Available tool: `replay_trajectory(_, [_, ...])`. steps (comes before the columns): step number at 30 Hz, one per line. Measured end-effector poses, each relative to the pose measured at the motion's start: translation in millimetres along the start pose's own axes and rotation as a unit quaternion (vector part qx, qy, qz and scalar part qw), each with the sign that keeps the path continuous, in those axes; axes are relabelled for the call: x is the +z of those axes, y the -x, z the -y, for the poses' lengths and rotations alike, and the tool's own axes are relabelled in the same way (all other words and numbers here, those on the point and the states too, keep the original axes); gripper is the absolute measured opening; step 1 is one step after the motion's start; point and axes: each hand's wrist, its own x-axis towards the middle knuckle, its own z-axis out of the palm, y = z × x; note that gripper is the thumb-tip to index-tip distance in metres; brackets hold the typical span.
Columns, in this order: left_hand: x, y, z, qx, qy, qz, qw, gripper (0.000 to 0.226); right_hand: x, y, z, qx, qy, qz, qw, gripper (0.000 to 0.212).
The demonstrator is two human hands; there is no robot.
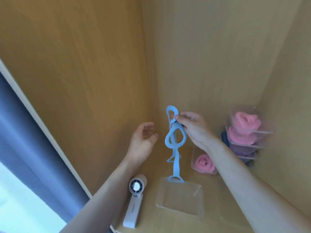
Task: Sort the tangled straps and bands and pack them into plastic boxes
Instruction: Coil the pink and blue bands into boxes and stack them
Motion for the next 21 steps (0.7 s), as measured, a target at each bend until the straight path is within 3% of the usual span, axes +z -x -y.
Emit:
replay_trajectory(3, [-0.7, -26.2, -39.5, 0.015, 0.033, 0.046, 0.998, 0.043, 1.4, 2.5, 18.6, -0.016, -0.01, 0.005, 1.0, 0.015])
replay_trajectory(7, [3.4, -48.4, -77.8, -0.029, 0.061, 0.151, 0.986, 0.047, -0.3, 5.3, 42.0, -0.041, -0.014, 0.006, 0.999, 0.015])
replay_trajectory(10, [7.9, -56.6, -92.2, -0.004, 0.044, 0.137, 0.99, 0.026, -4.0, 7.4, 56.1, -0.054, -0.018, 0.004, 0.998, 0.019])
replay_trajectory(13, [4.7, -60.6, -102.4, -0.006, 0.104, 0.109, 0.989, 0.01, -10.1, 10.2, 66.7, -0.063, -0.038, 0.004, 0.997, 0.016])
replay_trajectory(16, [-3.3, -65.4, -108.7, -0.015, 0.164, 0.116, 0.979, 0.007, -18.3, 12.8, 75.5, -0.058, -0.143, 0.004, 0.988, 0.013])
replay_trajectory(19, [-9.5, -68.7, -112.1, -0.004, 0.171, 0.112, 0.979, 0.006, -26.9, 18.0, 80.9, -0.067, -0.213, 0.047, 0.974, 0.036])
replay_trajectory(21, [-12.7, -71.5, -112.4, 0.007, 0.165, 0.106, 0.981, 0.012, -27.9, 22.1, 82.2, -0.09, -0.201, 0.095, 0.971, 0.055])
